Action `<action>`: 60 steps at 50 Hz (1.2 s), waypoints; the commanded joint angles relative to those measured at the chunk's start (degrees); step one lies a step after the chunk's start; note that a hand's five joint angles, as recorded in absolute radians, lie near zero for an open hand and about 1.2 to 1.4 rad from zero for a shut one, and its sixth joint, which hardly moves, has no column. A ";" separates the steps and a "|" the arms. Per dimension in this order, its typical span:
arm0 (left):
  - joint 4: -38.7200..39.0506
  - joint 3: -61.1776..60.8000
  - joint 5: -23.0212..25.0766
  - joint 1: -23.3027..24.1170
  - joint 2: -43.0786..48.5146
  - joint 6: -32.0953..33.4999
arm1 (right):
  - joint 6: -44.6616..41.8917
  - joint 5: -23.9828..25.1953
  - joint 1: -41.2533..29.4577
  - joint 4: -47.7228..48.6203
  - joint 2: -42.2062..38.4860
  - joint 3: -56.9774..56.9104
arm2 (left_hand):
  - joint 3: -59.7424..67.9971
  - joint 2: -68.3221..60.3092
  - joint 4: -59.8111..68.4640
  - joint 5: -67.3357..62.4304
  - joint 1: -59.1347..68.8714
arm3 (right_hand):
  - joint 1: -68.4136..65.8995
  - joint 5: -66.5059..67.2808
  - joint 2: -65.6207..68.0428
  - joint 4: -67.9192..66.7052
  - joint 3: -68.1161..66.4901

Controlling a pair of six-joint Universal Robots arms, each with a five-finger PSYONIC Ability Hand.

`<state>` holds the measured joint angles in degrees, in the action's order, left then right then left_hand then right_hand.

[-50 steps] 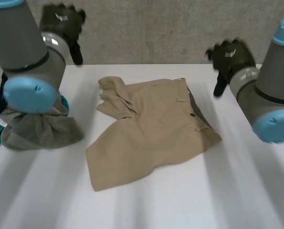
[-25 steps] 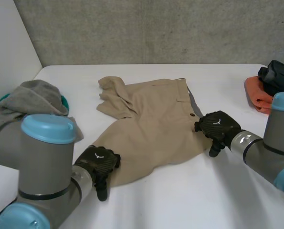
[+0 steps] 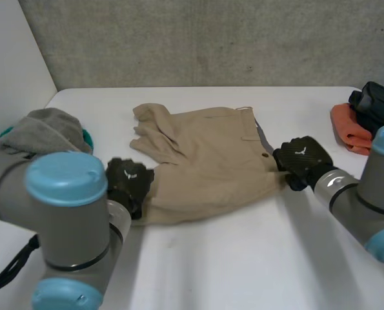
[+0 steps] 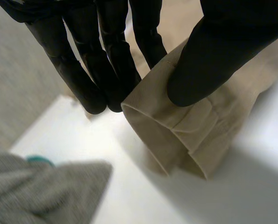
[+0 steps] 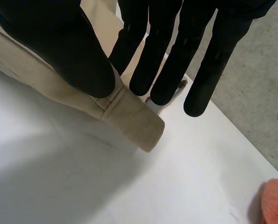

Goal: Fold the laundry.

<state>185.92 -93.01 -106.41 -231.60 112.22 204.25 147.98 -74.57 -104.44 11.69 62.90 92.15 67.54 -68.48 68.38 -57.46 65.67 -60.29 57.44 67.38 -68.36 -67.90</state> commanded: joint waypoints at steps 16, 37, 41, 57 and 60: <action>-35.46 -6.40 14.03 1.06 -17.38 3.79 | -26.52 2.50 7.93 -55.99 18.57 4.88 | 12.46 -11.52 11.62 -12.54 14.33 | -19.71 12.56 12.62 -11.64 -12.10; -12.71 28.54 8.23 -4.03 10.72 8.71 | -3.58 -8.47 3.54 -21.04 4.18 -9.52 | 12.46 -11.52 11.62 -12.54 14.33 | -19.71 12.56 12.62 -11.64 -12.10; -8.14 39.44 8.06 -3.95 17.31 9.24 | -2.17 -14.43 2.75 -13.04 0.92 -12.77 | 12.46 -11.52 11.62 -12.54 14.33 | -19.71 12.56 12.62 -11.64 -12.10; -6.80 82.11 6.39 -2.89 47.48 16.71 | -7.53 -20.52 1.69 10.19 -19.91 -24.64 | -27.44 28.39 -28.29 27.37 -25.58 | 50.29 -57.44 -57.38 58.36 57.90; -6.63 81.59 7.79 -1.75 47.31 14.70 | -8.50 -22.71 1.52 11.60 -21.42 -25.70 | -57.54 58.48 -58.38 57.46 -55.67 | 50.29 -57.44 -57.38 58.36 57.90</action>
<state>179.58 -14.33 -100.19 -234.59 157.44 221.20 141.61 -94.72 -102.73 19.09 46.06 69.13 46.01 -46.61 46.58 -35.96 40.41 -25.74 19.28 27.59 -30.20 -29.34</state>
